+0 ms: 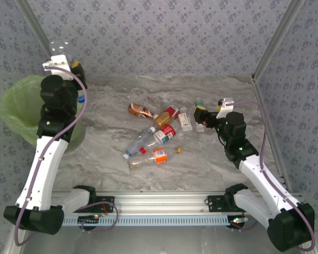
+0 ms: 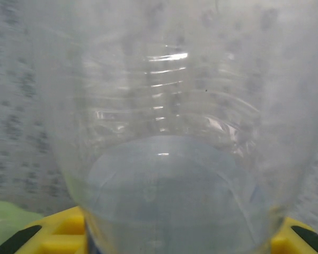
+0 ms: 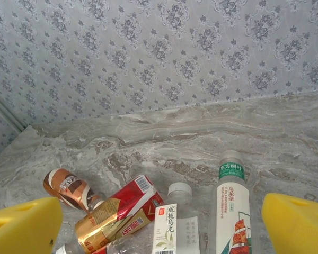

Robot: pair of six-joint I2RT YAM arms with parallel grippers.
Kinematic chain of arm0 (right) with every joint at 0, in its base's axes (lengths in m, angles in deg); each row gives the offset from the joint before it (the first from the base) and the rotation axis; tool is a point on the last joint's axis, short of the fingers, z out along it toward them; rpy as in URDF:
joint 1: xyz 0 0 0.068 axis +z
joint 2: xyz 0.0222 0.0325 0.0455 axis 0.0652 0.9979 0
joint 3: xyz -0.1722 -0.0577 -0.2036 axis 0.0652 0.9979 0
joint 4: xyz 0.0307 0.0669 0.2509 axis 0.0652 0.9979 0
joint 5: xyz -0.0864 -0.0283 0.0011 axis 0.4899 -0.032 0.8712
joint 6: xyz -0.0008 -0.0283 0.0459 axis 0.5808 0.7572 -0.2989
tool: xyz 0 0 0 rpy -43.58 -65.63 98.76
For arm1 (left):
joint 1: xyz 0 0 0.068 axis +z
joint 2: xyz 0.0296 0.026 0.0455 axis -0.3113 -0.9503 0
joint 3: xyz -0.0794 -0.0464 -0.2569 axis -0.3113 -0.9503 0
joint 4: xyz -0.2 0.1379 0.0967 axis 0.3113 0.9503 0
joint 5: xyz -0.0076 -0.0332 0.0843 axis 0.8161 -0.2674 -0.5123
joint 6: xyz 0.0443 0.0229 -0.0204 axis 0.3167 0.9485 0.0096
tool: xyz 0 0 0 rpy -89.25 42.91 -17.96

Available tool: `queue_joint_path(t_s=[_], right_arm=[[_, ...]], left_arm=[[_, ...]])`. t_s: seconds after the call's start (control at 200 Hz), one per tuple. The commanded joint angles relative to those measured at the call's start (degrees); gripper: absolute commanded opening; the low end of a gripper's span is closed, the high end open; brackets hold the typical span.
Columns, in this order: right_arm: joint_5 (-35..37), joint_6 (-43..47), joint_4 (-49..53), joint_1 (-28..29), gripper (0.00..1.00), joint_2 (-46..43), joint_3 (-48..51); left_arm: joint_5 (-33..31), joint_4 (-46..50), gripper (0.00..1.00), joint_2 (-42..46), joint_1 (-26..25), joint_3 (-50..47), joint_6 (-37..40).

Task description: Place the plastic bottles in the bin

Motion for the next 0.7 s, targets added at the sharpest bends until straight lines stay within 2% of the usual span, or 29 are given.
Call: queue_joint_path(t_s=[0.0,0.08,0.23,0.365,0.445,0.605,0.695], right_arm=[[2.11,0.23,0.38,0.53,0.99,-0.68,-0.86],[2.05,0.34,0.67,0.61,0.99,-0.75,-0.88],[2.04,0.16,1.63,0.75,0.99,-0.7,-0.88],[2.12,0.14,2.14,0.89,0.99,-0.7,-0.76],[2.42,0.05,2.27,0.98,0.99,-0.73,-0.76],[2.76,0.13,2.95,1.09,0.99,-0.68,-1.01],[3.06,0.34,3.45,1.16,0.99,-0.54,-1.2]], left_arm=[[-5.63,-5.58,0.38,0.86,5.06,-1.57,1.03],[-5.23,-5.58,0.38,0.76,10.29,-3.02,-2.06],[-0.65,-5.04,0.38,-0.84,19.94,-5.49,-8.4],[2.73,-2.36,0.38,-4.68,26.17,-5.6,-14.13],[4.27,-1.13,0.39,-6.88,27.89,-5.91,-16.59],[4.09,0.01,0.41,-8.86,27.91,-7.53,-19.99],[6.2,1.99,0.41,-9.65,27.91,-8.24,-23.31]])
